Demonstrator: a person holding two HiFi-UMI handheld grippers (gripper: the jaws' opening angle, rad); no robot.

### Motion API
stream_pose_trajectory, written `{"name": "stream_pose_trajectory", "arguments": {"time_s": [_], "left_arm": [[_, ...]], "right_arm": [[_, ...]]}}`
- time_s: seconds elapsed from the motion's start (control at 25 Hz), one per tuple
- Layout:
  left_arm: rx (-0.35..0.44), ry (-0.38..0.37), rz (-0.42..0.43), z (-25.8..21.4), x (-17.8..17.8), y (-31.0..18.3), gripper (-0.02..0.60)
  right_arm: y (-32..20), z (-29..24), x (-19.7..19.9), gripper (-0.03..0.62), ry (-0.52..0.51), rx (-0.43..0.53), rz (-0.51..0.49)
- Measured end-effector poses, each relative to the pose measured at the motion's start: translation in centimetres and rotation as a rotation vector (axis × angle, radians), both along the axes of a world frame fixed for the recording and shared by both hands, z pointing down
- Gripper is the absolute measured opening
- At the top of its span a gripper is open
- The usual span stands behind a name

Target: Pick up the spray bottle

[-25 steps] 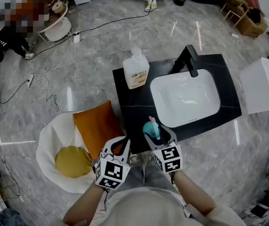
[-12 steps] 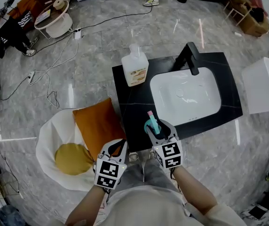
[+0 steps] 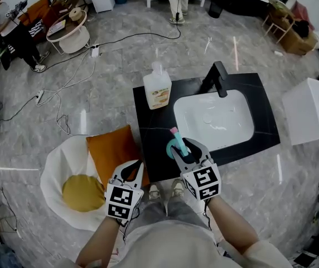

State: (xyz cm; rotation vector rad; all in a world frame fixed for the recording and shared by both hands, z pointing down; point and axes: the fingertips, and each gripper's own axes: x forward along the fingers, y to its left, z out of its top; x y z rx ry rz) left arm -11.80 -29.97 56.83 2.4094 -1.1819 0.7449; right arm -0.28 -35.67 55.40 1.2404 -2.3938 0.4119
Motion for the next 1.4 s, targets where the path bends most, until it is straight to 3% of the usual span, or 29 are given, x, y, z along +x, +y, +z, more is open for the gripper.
{"name": "stream_pose_trajectory", "arguments": {"time_s": [0.32,0.44,0.48,0.6,0.68,0.84,1.08,1.4], "left_arm": [[0.176,0.033,-0.059,-8.0,-0.2,-3.0,0.021],[0.232,0.100,-0.091,-12.0,-0.2,-4.2,0.020],[0.270,0.095,-0.094,-13.5,-0.1,-4.5,0.020],[0.438,-0.045,-0.040,-17.8,0.6,-5.0,0.021],[0.509,-0.048,-0.016,-20.3,1.3,-4.8,0.021],[0.568,0.044,-0.049,-24.1,1.4,-4.1,0.021],[0.674,0.103,-0.079,-29.8,1.8,-2.2,0.021],[0.700,0.088,-0.070,-30.4,1.7,-0.2,0.021]], "right_arm": [[-0.3,-10.7,1.2,0.192,-0.008,0.167,-0.059],[0.0,-14.8,2.0,0.189,0.001,0.247,-0.070],[0.3,-16.0,2.3,0.187,0.009,0.274,-0.072],[1.1,-20.1,3.0,0.186,0.002,0.348,-0.080],[1.6,-22.7,3.6,0.186,-0.024,0.387,-0.079],[2.8,-27.0,4.7,0.184,-0.054,0.447,-0.072],[5.7,-33.0,5.9,0.181,-0.087,0.541,-0.088],[8.5,-34.0,6.7,0.172,-0.042,0.564,-0.115]]}}
